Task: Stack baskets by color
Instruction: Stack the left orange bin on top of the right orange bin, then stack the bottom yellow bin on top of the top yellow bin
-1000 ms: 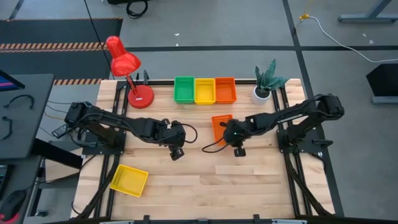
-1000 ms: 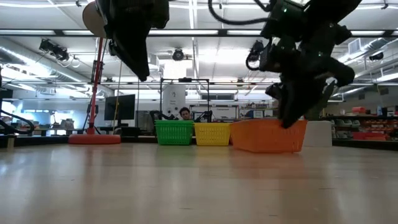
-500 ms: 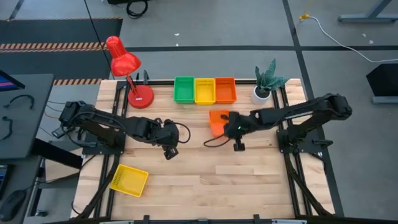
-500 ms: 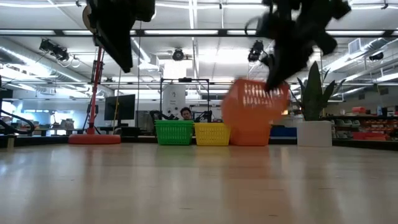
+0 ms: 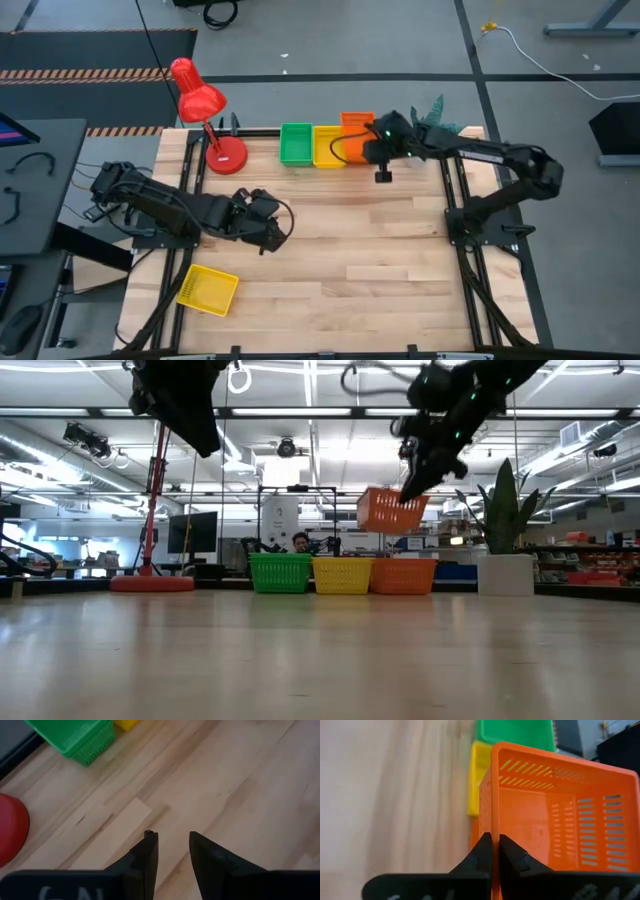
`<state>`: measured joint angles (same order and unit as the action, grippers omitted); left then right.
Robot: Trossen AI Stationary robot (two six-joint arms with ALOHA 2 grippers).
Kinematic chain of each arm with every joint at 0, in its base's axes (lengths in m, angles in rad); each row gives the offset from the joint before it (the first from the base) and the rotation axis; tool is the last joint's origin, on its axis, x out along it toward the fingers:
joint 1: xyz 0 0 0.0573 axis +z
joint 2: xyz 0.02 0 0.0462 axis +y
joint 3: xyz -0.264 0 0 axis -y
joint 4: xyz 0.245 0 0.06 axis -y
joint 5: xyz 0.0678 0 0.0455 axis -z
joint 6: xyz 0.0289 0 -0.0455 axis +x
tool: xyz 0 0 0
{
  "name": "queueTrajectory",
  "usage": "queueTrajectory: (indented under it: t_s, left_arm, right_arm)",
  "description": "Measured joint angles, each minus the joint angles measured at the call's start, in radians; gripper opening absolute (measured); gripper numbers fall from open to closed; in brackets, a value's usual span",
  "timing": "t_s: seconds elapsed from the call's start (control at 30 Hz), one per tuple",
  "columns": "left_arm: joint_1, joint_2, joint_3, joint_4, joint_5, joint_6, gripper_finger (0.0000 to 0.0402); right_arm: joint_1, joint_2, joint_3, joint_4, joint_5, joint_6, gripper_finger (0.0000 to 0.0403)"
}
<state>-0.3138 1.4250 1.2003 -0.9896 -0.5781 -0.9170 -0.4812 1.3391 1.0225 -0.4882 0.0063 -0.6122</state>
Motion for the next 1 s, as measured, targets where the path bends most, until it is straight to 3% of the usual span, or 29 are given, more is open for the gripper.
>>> queueTrajectory:
  t_s: [0.17,0.63,0.83,1.0]
  left_arm:
    - [0.000,0.000,0.000,0.001,-0.003,-0.044,0.0117]
    - [0.000,0.001,0.000,0.006,-0.002,-0.127,0.0117]
    - [0.000,0.001,0.000,0.006,-0.002,-0.126,0.0117]
    - [0.000,0.001,0.000,0.005,0.000,-0.125,0.0117]
  right_arm:
    - [-0.109,0.112,0.000,0.037,-0.082,-0.071,0.0010]
    - [-0.182,0.218,-0.002,0.024,-0.064,-0.088,0.0033]
    - [-0.182,0.208,-0.002,0.032,-0.064,-0.086,0.0085]
    - [-0.182,0.161,-0.002,0.026,-0.124,-0.061,0.0138]
